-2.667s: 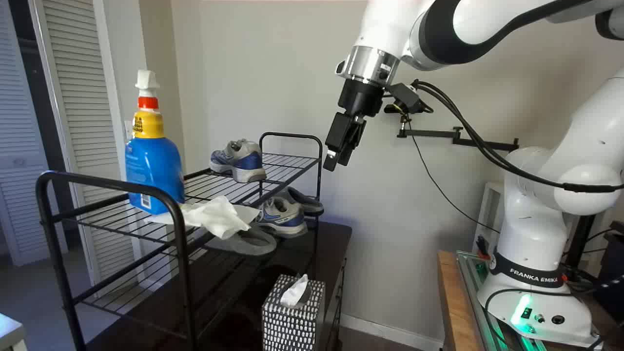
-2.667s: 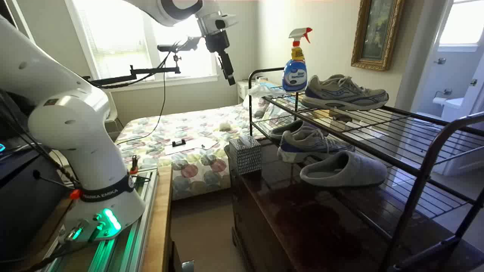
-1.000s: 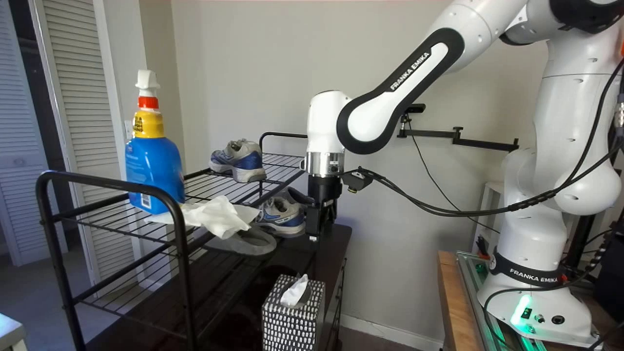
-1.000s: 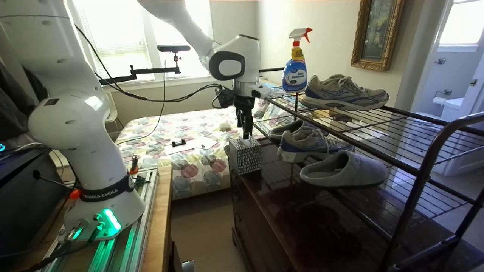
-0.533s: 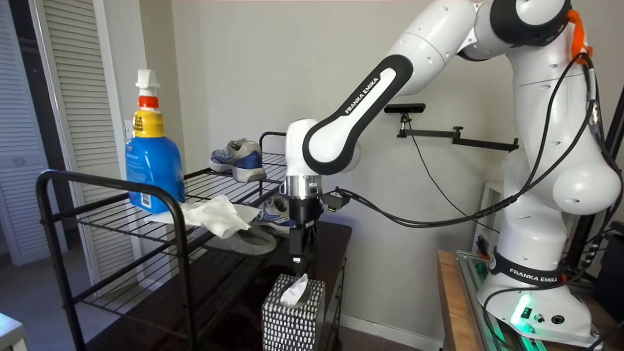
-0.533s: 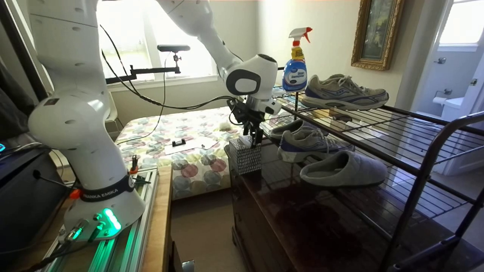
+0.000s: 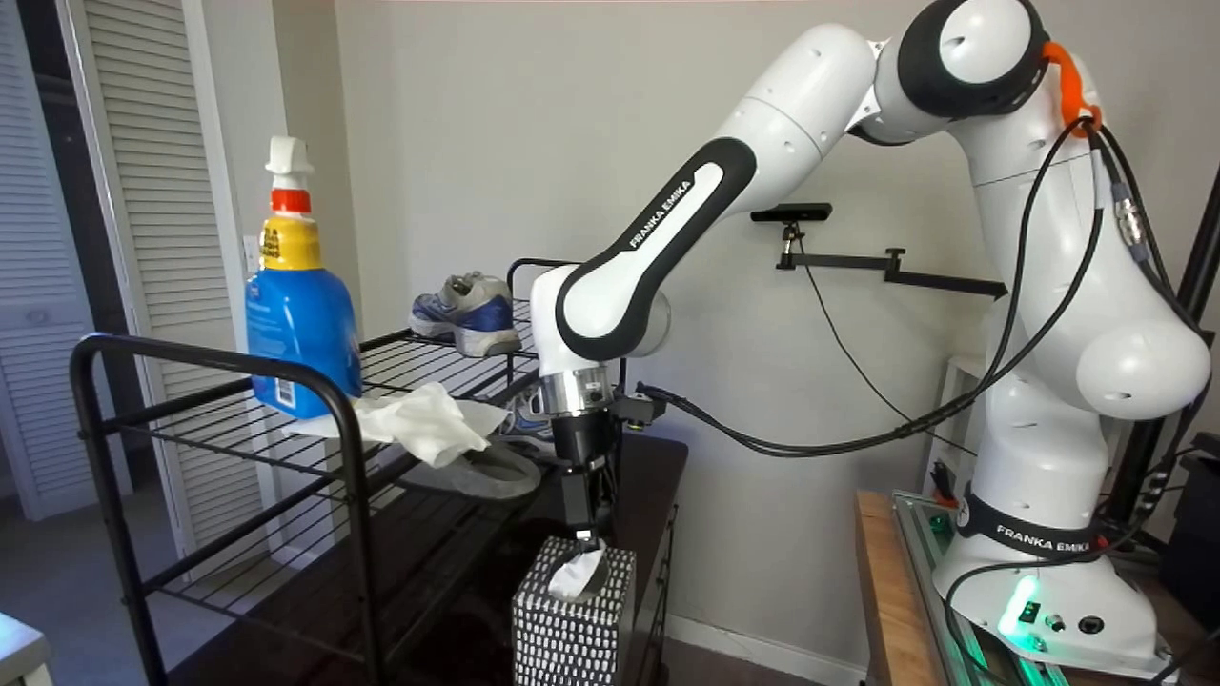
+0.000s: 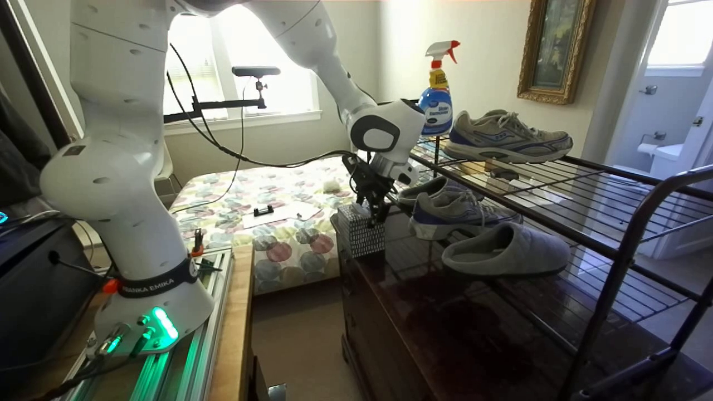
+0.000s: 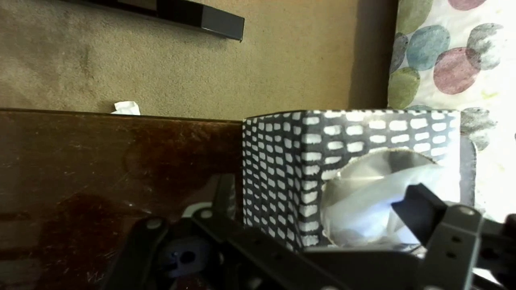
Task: Put the tissue box on the top shelf of the shoe rack.
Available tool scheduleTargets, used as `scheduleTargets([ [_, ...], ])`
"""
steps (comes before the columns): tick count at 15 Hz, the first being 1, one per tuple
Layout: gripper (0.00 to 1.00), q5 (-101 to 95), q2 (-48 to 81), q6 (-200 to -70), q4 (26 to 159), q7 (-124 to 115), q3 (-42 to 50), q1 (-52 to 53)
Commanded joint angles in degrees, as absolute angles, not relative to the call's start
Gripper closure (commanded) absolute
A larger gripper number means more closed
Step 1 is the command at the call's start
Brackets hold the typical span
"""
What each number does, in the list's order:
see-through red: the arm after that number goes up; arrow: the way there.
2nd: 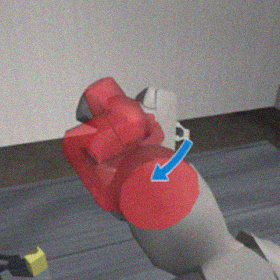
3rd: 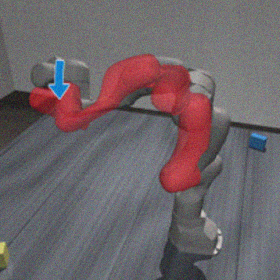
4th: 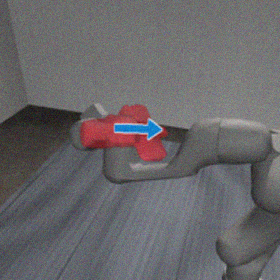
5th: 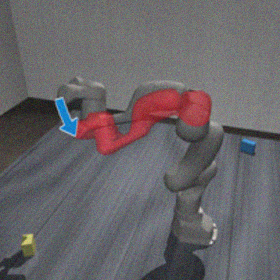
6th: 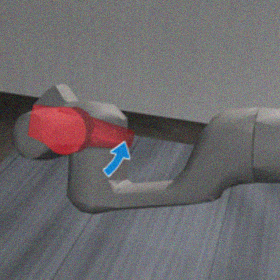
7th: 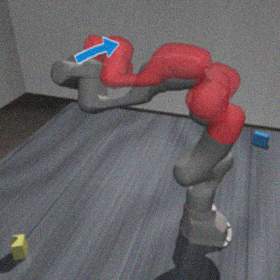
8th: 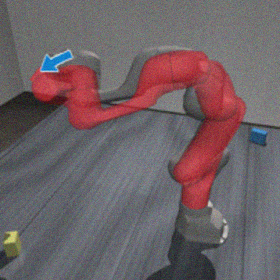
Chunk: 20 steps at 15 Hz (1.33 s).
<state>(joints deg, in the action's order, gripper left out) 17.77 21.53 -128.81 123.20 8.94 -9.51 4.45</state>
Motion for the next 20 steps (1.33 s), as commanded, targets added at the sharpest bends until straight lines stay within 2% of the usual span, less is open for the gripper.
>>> scheduleTargets([
  [1, 0.0, 18.33, 23.24, -124.92, 120.5, 14.11, -10.37, 2.82],
  [5, 0.0, 18.09, 22.13, -125.46, 121.85, 17.57, -10.86, 3.13],
  [11, 0.0, 23.69, 13.15, -128.8, 132.97, 14.76, -14.08, 4.35],
  [14, 0.0, 27.73, 9.8, -135.77, 137.93, 9.24, -13.65, 5.5],
  [20, 0.0, 20.98, 9.48, -148.86, 140.71, -9.72, -11.19, 8.97],
])
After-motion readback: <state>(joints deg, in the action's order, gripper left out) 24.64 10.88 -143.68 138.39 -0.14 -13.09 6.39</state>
